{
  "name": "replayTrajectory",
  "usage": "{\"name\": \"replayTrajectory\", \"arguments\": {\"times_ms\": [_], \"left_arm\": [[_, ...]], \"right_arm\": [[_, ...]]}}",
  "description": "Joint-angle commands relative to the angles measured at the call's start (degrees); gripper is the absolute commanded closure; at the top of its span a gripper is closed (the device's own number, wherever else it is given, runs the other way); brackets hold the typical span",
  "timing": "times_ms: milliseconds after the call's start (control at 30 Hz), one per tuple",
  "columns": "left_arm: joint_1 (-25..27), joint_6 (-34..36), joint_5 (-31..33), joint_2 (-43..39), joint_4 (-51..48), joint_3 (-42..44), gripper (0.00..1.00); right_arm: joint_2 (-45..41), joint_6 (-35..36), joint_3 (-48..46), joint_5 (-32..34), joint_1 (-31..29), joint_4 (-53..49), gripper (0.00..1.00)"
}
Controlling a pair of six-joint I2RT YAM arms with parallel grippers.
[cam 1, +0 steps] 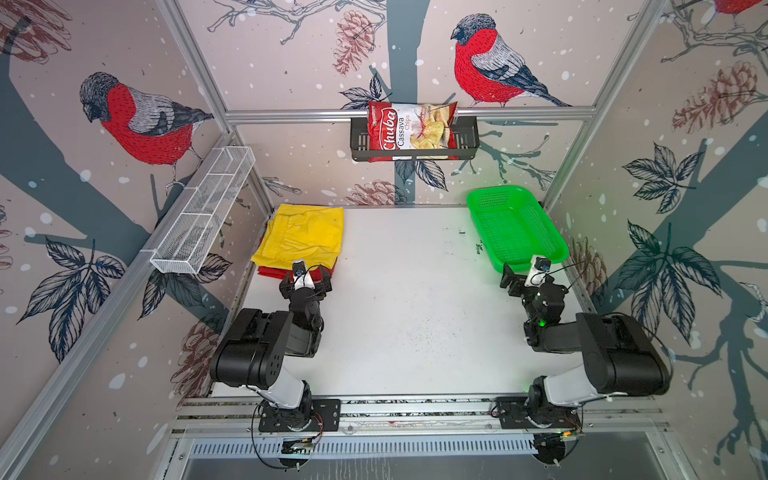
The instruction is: Fold and stack the shorts
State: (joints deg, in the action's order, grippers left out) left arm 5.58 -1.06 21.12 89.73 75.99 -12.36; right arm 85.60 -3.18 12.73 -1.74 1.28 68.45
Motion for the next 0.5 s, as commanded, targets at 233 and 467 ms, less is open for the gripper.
{"name": "replayTrajectory", "arguments": {"times_ms": [233, 467], "left_arm": [[0.0, 0.7, 0.3, 0.1, 1.4, -0.4, 0.01], [-1.0, 0.3, -1.8, -0.2, 0.6, -0.5, 0.01]], "right_arm": [[0.1, -0.1, 0.4, 0.6, 0.0, 0.5, 0.01], [0.1, -0.1, 0.3, 0.6, 0.0, 0.5, 0.01]]}}
